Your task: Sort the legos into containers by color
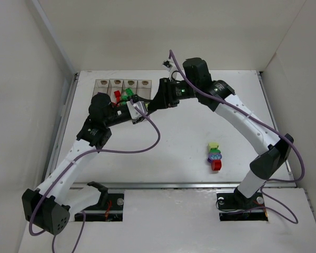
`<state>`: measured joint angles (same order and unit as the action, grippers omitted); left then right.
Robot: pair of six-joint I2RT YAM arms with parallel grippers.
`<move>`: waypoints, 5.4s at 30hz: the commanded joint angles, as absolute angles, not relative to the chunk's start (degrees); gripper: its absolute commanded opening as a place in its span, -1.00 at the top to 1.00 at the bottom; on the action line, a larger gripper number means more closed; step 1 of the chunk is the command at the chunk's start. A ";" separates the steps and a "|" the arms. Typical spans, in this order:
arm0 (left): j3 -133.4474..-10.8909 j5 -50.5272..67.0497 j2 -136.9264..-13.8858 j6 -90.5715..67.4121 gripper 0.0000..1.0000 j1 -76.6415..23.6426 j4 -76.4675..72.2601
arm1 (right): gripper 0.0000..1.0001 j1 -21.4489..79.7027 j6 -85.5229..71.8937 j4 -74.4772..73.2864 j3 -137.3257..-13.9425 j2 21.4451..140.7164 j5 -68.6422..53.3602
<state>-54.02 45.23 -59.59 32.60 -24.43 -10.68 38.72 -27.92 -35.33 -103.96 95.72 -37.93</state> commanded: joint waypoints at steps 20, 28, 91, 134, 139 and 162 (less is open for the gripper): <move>-56.69 48.16 -54.05 32.35 0.08 -23.91 -11.43 | 0.88 36.47 -26.28 -31.03 -102.22 92.11 -46.49; -56.69 49.39 -54.58 31.82 0.26 -23.91 -14.06 | 0.88 35.95 -28.12 -27.52 -101.69 91.05 -49.65; -56.25 48.61 -55.72 30.42 1.00 -23.91 -13.81 | -1.00 36.48 -31.03 -26.19 -100.72 94.83 -49.67; -67.16 23.65 -84.33 31.36 -0.07 -7.02 -0.79 | -1.00 18.81 -26.46 -60.11 -80.90 93.43 4.03; -62.23 23.28 -77.44 32.35 -0.12 -11.86 1.57 | -1.00 21.44 -29.79 -60.64 -75.67 93.43 11.94; -55.55 23.99 -64.52 24.96 -0.12 -17.93 2.37 | -0.29 22.50 -23.03 -53.44 -71.54 108.29 9.32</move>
<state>-55.92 23.49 -67.13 25.93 -17.63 3.49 21.89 -23.44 -56.97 -72.18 107.77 9.87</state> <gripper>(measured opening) 0.560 0.669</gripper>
